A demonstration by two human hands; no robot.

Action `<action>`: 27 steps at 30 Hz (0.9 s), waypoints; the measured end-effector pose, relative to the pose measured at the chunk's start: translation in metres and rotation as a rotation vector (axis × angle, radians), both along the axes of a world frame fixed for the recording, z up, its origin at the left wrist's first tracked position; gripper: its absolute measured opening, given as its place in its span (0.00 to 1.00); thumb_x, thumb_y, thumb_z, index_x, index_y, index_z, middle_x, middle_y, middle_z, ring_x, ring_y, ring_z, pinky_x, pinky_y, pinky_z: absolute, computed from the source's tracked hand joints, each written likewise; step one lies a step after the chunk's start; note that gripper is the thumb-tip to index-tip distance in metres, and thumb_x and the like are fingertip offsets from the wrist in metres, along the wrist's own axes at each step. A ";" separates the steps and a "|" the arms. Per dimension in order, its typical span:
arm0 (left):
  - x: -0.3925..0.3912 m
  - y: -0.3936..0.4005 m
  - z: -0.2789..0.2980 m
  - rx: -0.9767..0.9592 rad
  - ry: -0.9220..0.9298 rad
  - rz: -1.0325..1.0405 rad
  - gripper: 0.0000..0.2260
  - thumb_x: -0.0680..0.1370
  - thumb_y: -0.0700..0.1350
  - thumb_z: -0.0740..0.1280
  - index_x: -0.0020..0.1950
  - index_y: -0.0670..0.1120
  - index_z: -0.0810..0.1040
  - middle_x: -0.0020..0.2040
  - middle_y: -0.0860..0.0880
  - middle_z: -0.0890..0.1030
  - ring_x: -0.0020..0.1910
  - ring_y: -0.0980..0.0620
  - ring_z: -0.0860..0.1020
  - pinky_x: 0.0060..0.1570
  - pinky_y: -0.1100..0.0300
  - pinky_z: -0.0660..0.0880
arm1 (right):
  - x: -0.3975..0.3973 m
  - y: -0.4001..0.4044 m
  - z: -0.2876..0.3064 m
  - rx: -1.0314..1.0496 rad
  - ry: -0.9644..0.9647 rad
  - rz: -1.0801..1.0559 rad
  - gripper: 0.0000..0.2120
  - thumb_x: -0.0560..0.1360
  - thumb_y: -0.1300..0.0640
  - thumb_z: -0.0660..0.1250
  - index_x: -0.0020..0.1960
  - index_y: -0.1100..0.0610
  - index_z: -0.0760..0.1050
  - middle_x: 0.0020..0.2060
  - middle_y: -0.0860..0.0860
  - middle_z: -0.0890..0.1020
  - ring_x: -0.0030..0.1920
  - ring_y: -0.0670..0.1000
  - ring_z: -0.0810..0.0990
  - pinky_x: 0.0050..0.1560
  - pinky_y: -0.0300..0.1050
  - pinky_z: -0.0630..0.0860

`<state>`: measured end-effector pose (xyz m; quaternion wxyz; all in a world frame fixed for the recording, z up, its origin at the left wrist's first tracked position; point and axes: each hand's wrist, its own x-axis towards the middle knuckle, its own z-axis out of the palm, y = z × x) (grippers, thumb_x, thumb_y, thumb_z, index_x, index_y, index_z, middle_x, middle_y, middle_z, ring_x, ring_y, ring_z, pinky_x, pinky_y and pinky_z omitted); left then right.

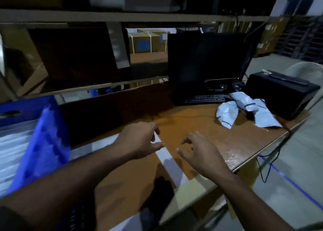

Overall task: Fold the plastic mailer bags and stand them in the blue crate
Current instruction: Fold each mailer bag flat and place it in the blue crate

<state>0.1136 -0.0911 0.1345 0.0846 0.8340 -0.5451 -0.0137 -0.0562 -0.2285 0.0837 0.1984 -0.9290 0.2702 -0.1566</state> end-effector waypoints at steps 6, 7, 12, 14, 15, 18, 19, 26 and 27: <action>-0.020 -0.143 -0.062 -0.073 0.214 0.095 0.17 0.80 0.60 0.67 0.65 0.52 0.75 0.51 0.55 0.81 0.46 0.54 0.79 0.45 0.52 0.80 | -0.020 -0.145 -0.029 0.049 0.006 -0.167 0.12 0.76 0.44 0.70 0.54 0.48 0.75 0.54 0.49 0.78 0.60 0.52 0.77 0.48 0.49 0.76; -0.026 -0.165 -0.071 -0.083 0.247 0.108 0.17 0.81 0.60 0.66 0.65 0.52 0.75 0.52 0.55 0.81 0.46 0.54 0.79 0.46 0.52 0.80 | -0.022 -0.166 -0.036 0.056 -0.012 -0.194 0.12 0.76 0.44 0.70 0.55 0.50 0.76 0.52 0.47 0.78 0.57 0.51 0.78 0.47 0.47 0.75; -0.050 -0.248 -0.104 -0.110 0.364 0.211 0.16 0.81 0.59 0.66 0.65 0.54 0.75 0.52 0.56 0.81 0.47 0.54 0.80 0.42 0.58 0.77 | -0.010 -0.254 -0.071 0.117 -0.085 -0.308 0.16 0.76 0.45 0.72 0.58 0.52 0.76 0.52 0.48 0.80 0.51 0.50 0.80 0.46 0.46 0.77; -0.052 -0.266 -0.110 -0.119 0.397 0.242 0.15 0.81 0.59 0.66 0.64 0.54 0.76 0.50 0.57 0.81 0.46 0.55 0.80 0.43 0.57 0.77 | 0.001 -0.281 -0.083 0.071 -0.071 -0.351 0.20 0.74 0.41 0.71 0.60 0.51 0.74 0.53 0.49 0.78 0.53 0.51 0.79 0.46 0.51 0.79; -0.051 -0.272 -0.112 -0.123 0.410 0.259 0.14 0.81 0.59 0.66 0.63 0.54 0.76 0.49 0.58 0.81 0.46 0.55 0.80 0.43 0.57 0.77 | 0.008 -0.291 -0.087 0.037 -0.052 -0.367 0.23 0.74 0.39 0.71 0.61 0.51 0.73 0.53 0.49 0.77 0.54 0.51 0.77 0.46 0.52 0.79; -0.050 -0.282 -0.117 -0.143 0.447 0.315 0.11 0.81 0.57 0.67 0.61 0.54 0.76 0.47 0.57 0.80 0.46 0.55 0.80 0.43 0.57 0.78 | 0.026 -0.314 -0.101 -0.054 0.031 -0.397 0.25 0.73 0.39 0.72 0.61 0.53 0.73 0.53 0.51 0.77 0.56 0.54 0.75 0.49 0.51 0.76; -0.050 -0.283 -0.119 -0.150 0.463 0.333 0.10 0.81 0.56 0.67 0.60 0.54 0.77 0.47 0.57 0.80 0.46 0.55 0.80 0.44 0.56 0.78 | 0.031 -0.318 -0.106 -0.085 0.049 -0.392 0.22 0.73 0.40 0.72 0.60 0.52 0.73 0.52 0.51 0.77 0.55 0.54 0.75 0.49 0.51 0.76; -0.050 -0.267 -0.136 -0.357 0.847 0.457 0.12 0.82 0.58 0.64 0.48 0.52 0.81 0.41 0.54 0.82 0.39 0.54 0.81 0.45 0.49 0.82 | 0.037 -0.286 -0.114 -0.024 0.001 -0.245 0.06 0.77 0.46 0.61 0.51 0.46 0.71 0.44 0.44 0.74 0.44 0.50 0.77 0.40 0.52 0.78; -0.050 -0.261 -0.134 -0.398 0.927 0.490 0.16 0.82 0.60 0.63 0.48 0.50 0.82 0.41 0.53 0.83 0.39 0.53 0.82 0.46 0.50 0.81 | 0.038 -0.268 -0.109 0.004 -0.010 -0.197 0.06 0.77 0.44 0.59 0.48 0.45 0.69 0.42 0.43 0.74 0.42 0.48 0.76 0.38 0.52 0.78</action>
